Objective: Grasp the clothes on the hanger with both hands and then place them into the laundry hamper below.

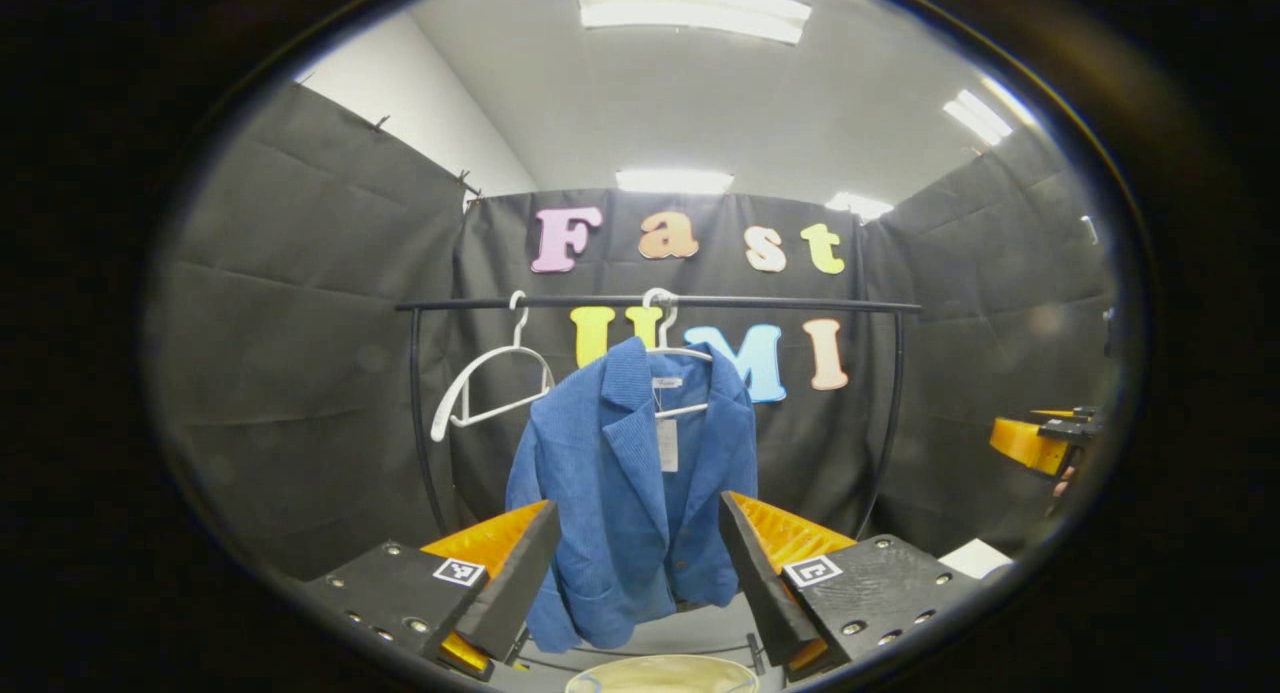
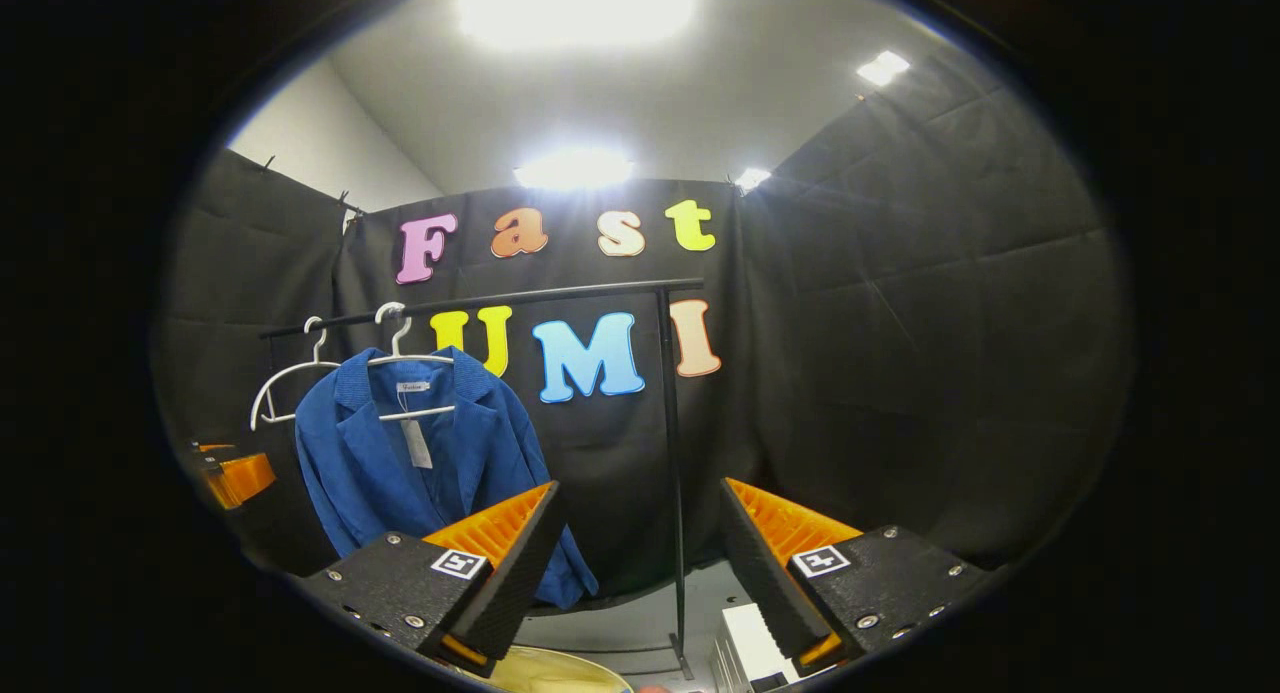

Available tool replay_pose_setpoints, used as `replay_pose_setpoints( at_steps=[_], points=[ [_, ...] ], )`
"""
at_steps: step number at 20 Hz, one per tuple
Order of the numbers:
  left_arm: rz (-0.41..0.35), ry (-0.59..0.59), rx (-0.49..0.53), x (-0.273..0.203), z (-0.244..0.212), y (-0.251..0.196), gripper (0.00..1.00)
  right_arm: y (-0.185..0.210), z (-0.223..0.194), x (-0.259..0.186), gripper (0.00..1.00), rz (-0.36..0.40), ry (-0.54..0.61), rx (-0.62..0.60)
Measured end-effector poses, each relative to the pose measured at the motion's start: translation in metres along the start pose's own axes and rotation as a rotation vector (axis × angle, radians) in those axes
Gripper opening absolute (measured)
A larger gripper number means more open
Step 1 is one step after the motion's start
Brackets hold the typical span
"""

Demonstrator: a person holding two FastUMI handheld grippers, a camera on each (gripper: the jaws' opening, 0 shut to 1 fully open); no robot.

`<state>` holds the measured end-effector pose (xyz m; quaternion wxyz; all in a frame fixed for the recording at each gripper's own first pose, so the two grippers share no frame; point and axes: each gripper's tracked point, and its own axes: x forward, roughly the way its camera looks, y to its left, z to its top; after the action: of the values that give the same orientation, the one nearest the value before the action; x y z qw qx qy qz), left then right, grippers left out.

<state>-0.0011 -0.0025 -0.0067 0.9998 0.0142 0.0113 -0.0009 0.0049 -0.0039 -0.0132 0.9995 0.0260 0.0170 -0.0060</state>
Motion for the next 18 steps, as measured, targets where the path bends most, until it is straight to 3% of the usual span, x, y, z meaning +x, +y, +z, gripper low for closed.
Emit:
replay_pose_setpoints(
  at_steps=[4,9,10,14,17,18],
  points=[
    [-0.015,0.017,0.003,-0.002,-0.006,-0.004,0.92,0.001,-0.004,0.0,0.95,0.007,0.01,0.011],
    [-0.01,0.03,-0.006,-0.004,-0.009,-0.001,0.89,0.005,-0.01,0.002,0.94,0.017,0.028,0.031],
    [-0.005,0.033,-0.006,-0.005,-0.009,0.001,0.92,0.007,-0.011,0.003,0.94,0.019,0.039,0.038],
    [0.013,0.047,-0.024,-0.001,-0.004,0.004,0.88,0.019,-0.003,0.006,0.94,0.044,0.048,0.061],
    [0.025,0.043,-0.031,0.004,0.001,0.003,0.92,0.035,-0.004,0.017,0.94,0.077,0.061,0.074],
    [0.03,0.043,-0.027,0.007,0.002,0.004,0.89,0.04,-0.006,0.02,0.95,0.093,0.07,0.082]
  ],
)
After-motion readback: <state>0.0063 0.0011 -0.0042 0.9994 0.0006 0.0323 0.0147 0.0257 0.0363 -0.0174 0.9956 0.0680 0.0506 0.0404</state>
